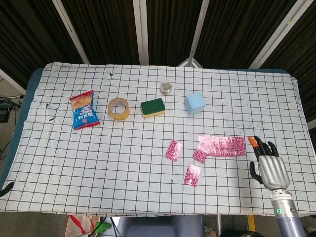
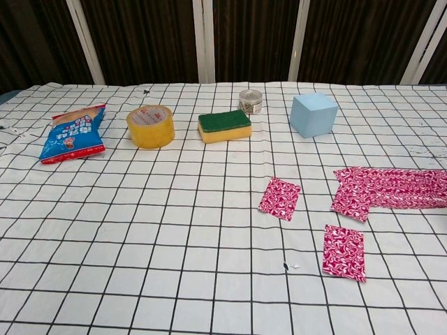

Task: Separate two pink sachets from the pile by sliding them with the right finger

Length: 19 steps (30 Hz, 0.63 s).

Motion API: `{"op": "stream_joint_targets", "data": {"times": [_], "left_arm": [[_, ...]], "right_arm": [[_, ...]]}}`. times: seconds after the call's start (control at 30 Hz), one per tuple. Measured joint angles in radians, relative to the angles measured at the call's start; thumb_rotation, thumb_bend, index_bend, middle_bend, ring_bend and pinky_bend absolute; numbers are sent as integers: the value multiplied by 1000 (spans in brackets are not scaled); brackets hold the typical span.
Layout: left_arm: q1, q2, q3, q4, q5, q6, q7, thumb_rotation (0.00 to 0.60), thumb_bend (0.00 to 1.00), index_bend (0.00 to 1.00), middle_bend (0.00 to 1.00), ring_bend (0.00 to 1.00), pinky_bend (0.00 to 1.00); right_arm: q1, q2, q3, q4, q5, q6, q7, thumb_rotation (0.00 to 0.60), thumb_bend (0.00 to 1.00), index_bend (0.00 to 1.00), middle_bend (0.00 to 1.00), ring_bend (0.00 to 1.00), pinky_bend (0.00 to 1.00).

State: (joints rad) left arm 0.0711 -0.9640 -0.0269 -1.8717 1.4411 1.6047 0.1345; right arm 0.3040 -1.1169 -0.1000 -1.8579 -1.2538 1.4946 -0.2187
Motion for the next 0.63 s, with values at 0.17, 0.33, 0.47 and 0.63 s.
{"op": "stream_joint_targets", "data": {"times": [0.17,0.33,0.47,0.63], "left_arm": [[3,8,4,4,2,-2,-21,600,258,170,22,0,74],[11,21,10,8,15,5,-57,600,258,170,22,0,74],[17,26,12,13,30,18,-80,600,258,170,22,0,74],[21,28,16,26,54,30,-104,600,258,170,21,0,74]], "right_arm": [[-86,1,-23,46,-70,102,75,600,642,0,24,91,21],[-160,12,-33,107,-132,180,161,600,641,0,23,90,18],[-192,24,-27,137,-163,223,184,600,641,0,23,90,18],[-221,35,-16,156,-196,248,219,600,641,0,23,90,18]]}}
